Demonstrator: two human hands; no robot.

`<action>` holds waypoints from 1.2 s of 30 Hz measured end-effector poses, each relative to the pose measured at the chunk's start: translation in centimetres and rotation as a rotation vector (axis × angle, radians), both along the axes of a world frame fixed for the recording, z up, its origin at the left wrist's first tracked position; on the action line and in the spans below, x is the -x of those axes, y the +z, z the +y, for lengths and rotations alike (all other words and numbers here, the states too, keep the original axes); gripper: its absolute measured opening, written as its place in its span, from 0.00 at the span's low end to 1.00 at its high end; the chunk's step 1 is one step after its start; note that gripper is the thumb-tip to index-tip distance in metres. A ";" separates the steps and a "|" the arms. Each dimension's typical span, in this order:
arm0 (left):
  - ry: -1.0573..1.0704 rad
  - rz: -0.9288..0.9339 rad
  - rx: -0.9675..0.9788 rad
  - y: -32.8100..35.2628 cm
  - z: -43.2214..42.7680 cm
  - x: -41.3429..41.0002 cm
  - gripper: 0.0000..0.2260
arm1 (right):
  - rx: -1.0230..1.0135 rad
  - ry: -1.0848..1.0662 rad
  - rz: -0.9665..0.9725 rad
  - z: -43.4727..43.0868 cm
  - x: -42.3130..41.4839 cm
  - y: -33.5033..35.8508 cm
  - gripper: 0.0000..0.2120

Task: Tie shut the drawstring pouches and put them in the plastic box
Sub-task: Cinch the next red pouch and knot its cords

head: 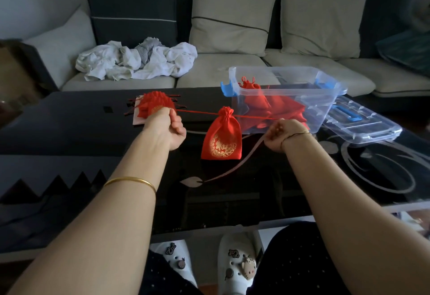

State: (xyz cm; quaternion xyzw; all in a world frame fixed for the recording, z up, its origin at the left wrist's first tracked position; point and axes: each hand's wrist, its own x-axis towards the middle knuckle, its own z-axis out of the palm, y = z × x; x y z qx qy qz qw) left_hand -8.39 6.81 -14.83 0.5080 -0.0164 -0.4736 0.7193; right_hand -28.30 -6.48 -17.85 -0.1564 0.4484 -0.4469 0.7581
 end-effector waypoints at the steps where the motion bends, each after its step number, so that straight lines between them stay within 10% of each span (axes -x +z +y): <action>1: 0.012 -0.014 0.042 0.4 -0.1 0.5 0.16 | 0.027 -0.016 0.012 0.1 -0.1 0.1 0.19; 7: -0.179 -0.291 0.290 3.1 0.3 2.3 0.16 | 0.425 -0.054 0.138 1.3 -1.0 2.7 0.16; 20: -0.435 -0.933 0.195 4.0 -0.1 5.3 0.02 | 1.273 0.110 0.725 5.7 -4.4 7.4 0.12; 36: -0.402 -0.768 0.264 4.0 -0.1 5.2 0.07 | 0.885 0.391 0.393 6.1 -4.1 6.0 0.14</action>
